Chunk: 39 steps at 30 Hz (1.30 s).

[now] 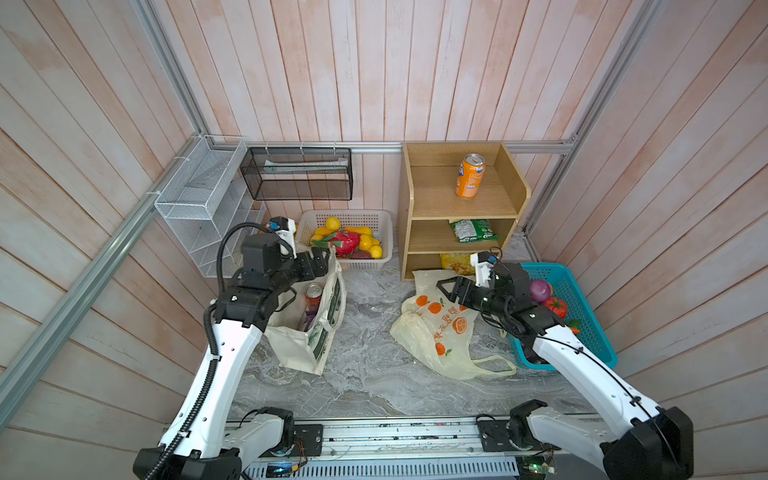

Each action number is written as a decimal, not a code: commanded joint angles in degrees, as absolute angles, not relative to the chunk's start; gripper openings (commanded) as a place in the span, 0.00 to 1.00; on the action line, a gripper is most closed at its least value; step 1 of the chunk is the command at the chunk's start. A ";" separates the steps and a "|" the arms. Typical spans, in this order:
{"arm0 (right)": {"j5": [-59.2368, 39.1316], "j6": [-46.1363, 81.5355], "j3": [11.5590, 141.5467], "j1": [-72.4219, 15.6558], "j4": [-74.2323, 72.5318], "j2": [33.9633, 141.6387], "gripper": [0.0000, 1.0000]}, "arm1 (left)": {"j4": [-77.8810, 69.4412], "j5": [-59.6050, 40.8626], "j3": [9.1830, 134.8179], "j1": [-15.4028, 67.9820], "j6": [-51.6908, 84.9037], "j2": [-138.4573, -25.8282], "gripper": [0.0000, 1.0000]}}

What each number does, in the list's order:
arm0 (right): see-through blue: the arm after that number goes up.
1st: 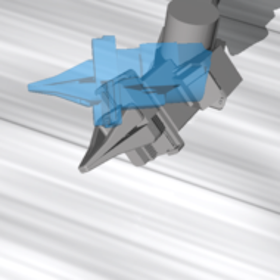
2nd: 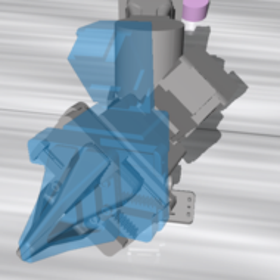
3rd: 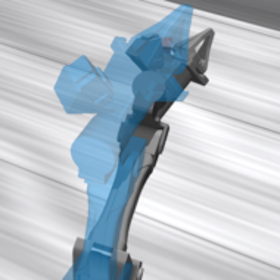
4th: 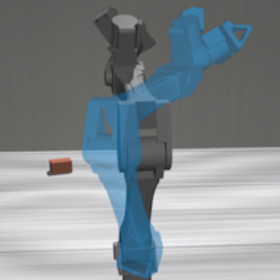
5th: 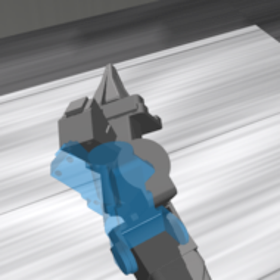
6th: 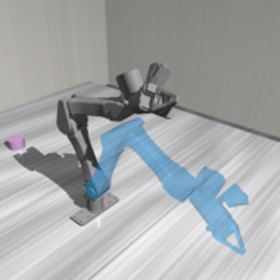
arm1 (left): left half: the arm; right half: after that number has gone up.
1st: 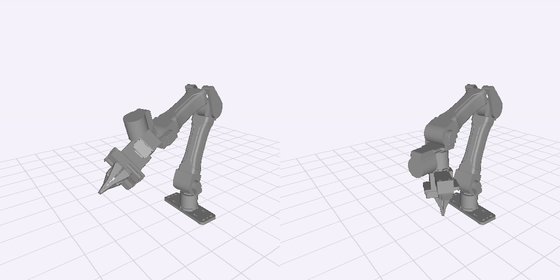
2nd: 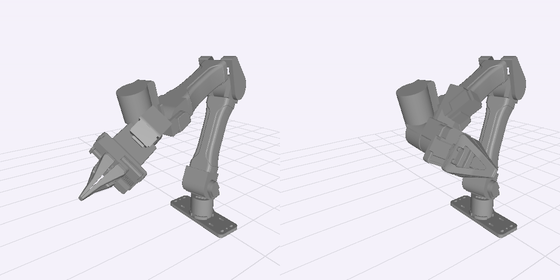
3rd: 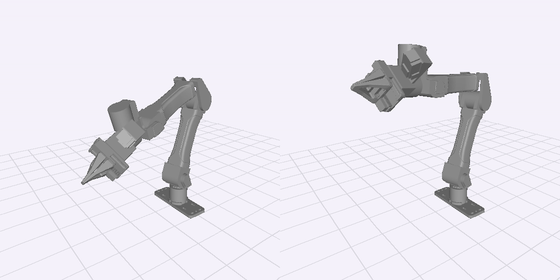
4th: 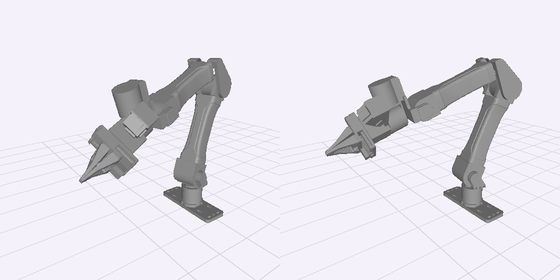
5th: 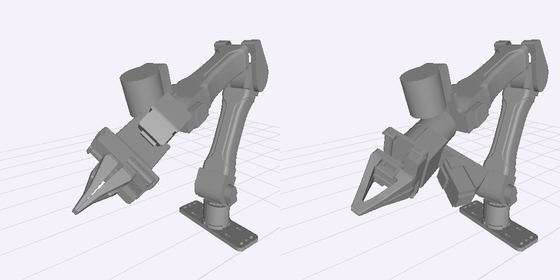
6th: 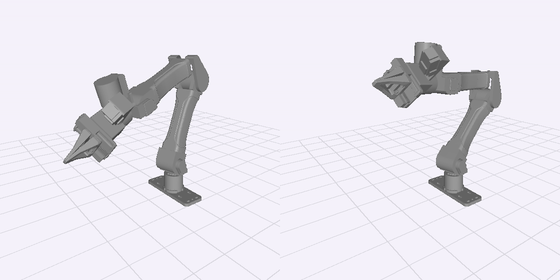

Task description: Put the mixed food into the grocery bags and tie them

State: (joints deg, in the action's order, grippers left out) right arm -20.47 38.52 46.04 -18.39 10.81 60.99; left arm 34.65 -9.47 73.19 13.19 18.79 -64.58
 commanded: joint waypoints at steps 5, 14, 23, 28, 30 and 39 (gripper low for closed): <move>-22.84 39.04 36.69 -5.44 13.16 56.65 0.80 | 31.25 -0.81 75.26 29.44 22.38 -69.46 0.95; -26.35 38.60 32.69 -2.99 5.83 64.21 0.79 | 30.27 6.44 74.85 42.57 22.32 -77.09 0.95; -31.94 35.69 34.52 -2.99 2.90 72.83 0.51 | 26.57 4.76 67.41 44.20 24.08 -76.17 0.95; -35.97 38.44 33.14 -4.22 -0.53 70.89 0.00 | 26.22 4.14 65.17 44.94 23.91 -74.82 0.95; -36.69 41.60 32.73 -6.03 -2.03 68.61 0.00 | 25.86 3.83 64.29 45.47 24.01 -74.33 0.95; -26.48 58.21 33.35 -21.16 -8.91 61.84 0.00 | 23.61 4.26 63.63 51.19 24.30 -75.36 0.95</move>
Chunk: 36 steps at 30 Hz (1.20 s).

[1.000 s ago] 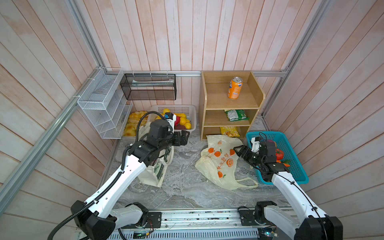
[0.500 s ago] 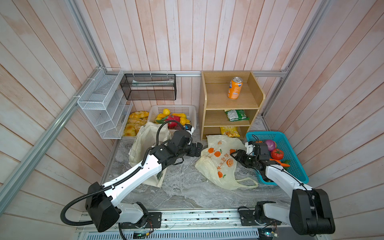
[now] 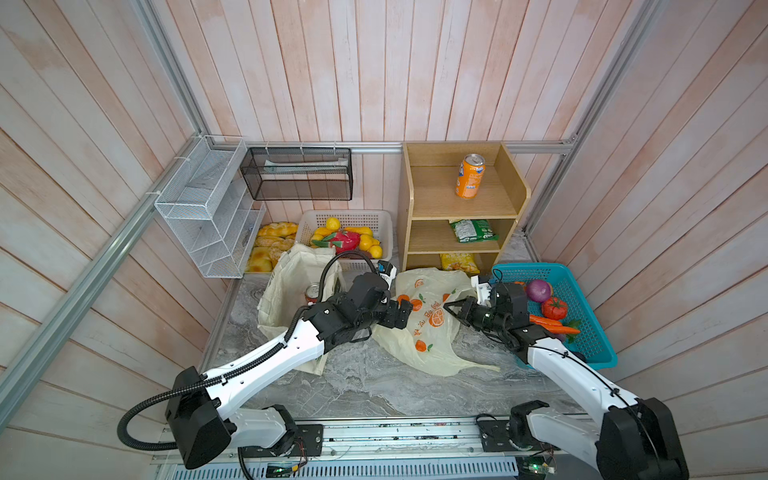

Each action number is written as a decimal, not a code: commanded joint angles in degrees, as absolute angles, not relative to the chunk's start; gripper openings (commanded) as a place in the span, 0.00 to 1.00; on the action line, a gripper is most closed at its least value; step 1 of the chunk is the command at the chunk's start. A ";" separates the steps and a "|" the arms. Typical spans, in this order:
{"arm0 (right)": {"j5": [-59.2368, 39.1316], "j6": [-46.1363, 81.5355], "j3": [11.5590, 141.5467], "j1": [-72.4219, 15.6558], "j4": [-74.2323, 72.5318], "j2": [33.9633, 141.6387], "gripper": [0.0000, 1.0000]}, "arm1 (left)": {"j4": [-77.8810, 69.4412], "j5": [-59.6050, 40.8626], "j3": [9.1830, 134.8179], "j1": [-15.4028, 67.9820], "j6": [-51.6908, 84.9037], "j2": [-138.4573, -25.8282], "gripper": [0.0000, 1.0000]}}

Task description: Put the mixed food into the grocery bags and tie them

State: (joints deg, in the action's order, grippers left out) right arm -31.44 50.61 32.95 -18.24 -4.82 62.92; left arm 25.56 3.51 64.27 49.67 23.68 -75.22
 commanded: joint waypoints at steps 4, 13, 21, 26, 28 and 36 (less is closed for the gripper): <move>-20.06 63.36 33.80 -26.02 -10.97 60.93 0.00 | 22.37 6.04 63.11 54.19 24.29 -75.60 0.95; -12.76 68.89 35.37 -31.04 -13.29 62.55 0.00 | 17.47 11.58 59.30 61.36 25.97 -75.47 0.91; -11.08 69.55 37.18 -33.33 -14.02 64.43 0.00 | 15.95 16.84 60.59 64.51 24.03 -80.68 0.90; -10.89 69.81 37.46 -33.76 -14.31 64.91 0.00 | 16.38 20.89 61.73 64.67 23.63 -84.25 0.89; -10.90 69.87 37.51 -33.92 -14.43 65.07 0.00 | 16.24 22.57 62.09 64.69 23.82 -85.34 0.89; -10.80 69.87 37.77 -34.74 -14.95 65.91 0.00 | 15.41 26.53 65.20 64.64 22.62 -89.54 0.89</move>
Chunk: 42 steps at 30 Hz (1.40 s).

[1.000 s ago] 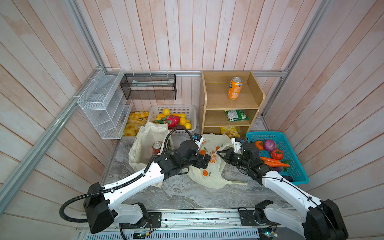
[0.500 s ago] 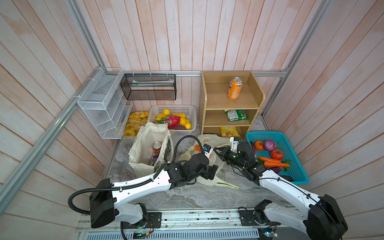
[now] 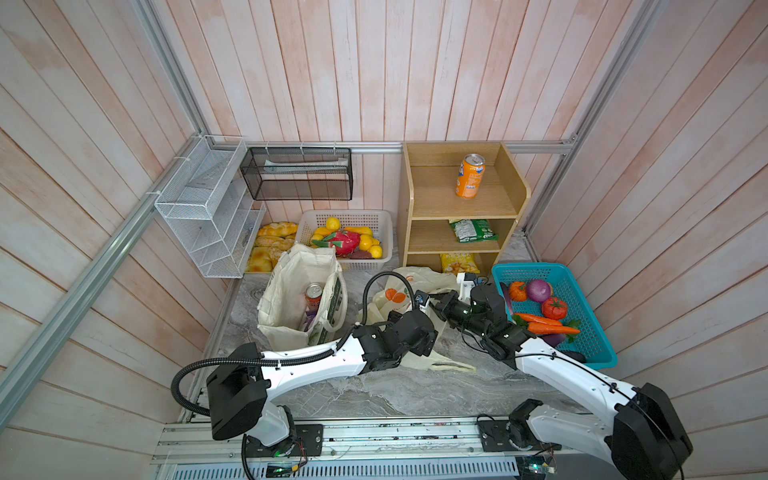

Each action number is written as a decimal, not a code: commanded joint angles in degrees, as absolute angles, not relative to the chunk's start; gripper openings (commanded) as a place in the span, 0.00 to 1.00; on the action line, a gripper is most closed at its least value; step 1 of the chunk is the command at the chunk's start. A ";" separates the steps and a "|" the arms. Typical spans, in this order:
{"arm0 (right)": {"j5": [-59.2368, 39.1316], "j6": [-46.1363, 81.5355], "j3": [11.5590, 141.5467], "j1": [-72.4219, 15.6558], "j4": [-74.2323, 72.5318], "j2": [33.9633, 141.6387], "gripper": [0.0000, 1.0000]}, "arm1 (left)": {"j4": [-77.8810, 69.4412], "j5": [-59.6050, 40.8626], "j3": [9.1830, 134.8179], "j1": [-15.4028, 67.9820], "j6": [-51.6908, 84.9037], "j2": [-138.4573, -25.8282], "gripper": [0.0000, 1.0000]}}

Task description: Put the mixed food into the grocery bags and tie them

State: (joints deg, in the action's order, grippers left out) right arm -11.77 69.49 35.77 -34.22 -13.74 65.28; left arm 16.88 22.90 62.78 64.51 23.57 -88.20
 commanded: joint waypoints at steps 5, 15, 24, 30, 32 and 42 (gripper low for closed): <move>-10.89 70.18 37.85 -35.14 -15.51 66.35 0.00 | 16.61 29.54 67.31 64.64 22.21 -92.83 0.85; -11.68 70.36 39.05 -35.18 -15.59 65.69 0.00 | 17.23 30.62 67.74 64.17 21.70 -96.15 0.24; -23.17 58.77 47.13 -29.87 -7.72 62.77 0.60 | 22.60 22.78 70.42 58.70 27.38 -92.43 0.00; -27.09 51.24 49.71 -21.48 1.31 53.22 0.62 | 24.61 18.48 69.35 55.94 31.15 -87.81 0.00; -27.48 50.25 49.30 -16.36 5.20 49.88 0.63 | 23.61 16.28 68.23 55.22 32.56 -85.71 0.00; -33.41 52.30 30.90 -0.46 7.53 38.83 0.63 | 16.80 7.58 63.71 49.38 40.81 -77.46 0.00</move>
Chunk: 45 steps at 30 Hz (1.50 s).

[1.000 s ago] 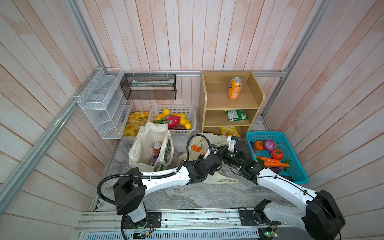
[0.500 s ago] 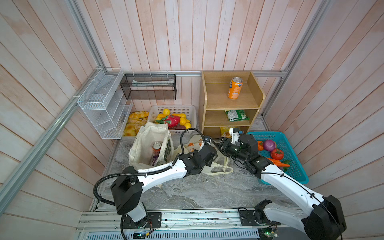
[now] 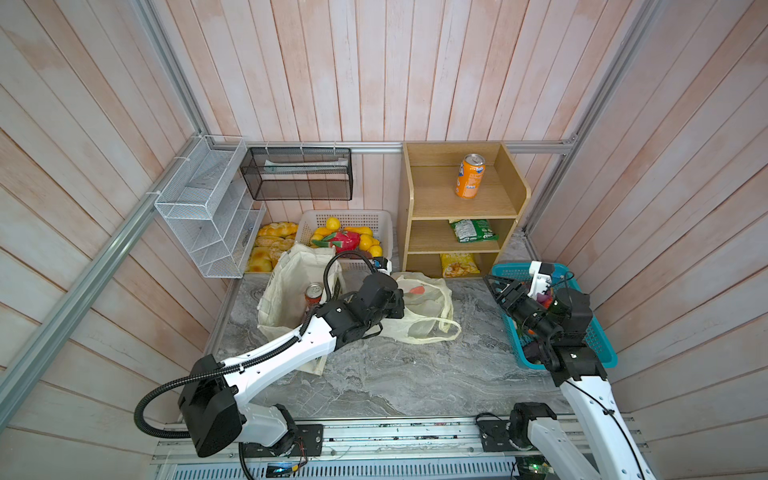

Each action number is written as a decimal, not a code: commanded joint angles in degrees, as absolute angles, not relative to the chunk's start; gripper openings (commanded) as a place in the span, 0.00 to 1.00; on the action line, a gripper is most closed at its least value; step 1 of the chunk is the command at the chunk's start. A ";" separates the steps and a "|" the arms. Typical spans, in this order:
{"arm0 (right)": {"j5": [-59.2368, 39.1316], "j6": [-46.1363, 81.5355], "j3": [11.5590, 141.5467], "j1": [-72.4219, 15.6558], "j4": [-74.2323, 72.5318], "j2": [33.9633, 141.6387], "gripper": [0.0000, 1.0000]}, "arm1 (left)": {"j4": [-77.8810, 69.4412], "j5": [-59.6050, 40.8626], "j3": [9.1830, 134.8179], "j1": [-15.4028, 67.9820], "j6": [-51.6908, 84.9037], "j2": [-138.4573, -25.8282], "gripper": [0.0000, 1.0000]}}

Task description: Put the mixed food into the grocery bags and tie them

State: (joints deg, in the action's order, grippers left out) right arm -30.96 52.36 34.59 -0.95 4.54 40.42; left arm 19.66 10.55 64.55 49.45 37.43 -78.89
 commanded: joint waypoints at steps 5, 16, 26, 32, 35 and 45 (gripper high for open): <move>-36.81 55.16 20.57 -0.61 2.21 36.13 0.63 | 15.05 7.20 63.20 49.39 42.99 -75.67 0.00; -29.16 60.88 12.99 -18.50 -18.38 44.05 0.72 | 12.40 6.09 62.95 49.38 45.09 -75.23 0.00; -28.60 57.54 24.30 -25.42 -29.91 67.38 0.73 | 11.91 5.36 62.41 49.39 45.09 -74.37 0.00; -30.75 58.07 28.78 -25.33 -35.56 78.57 0.49 | 9.68 5.01 59.54 49.41 44.64 -73.31 0.00; -30.03 57.96 28.79 -24.77 -35.06 80.33 0.05 | 9.37 5.84 57.66 49.39 42.52 -72.99 0.00; -22.22 45.10 31.56 -22.32 -11.19 72.10 0.00 | 12.41 10.92 52.45 49.38 33.14 -70.84 0.17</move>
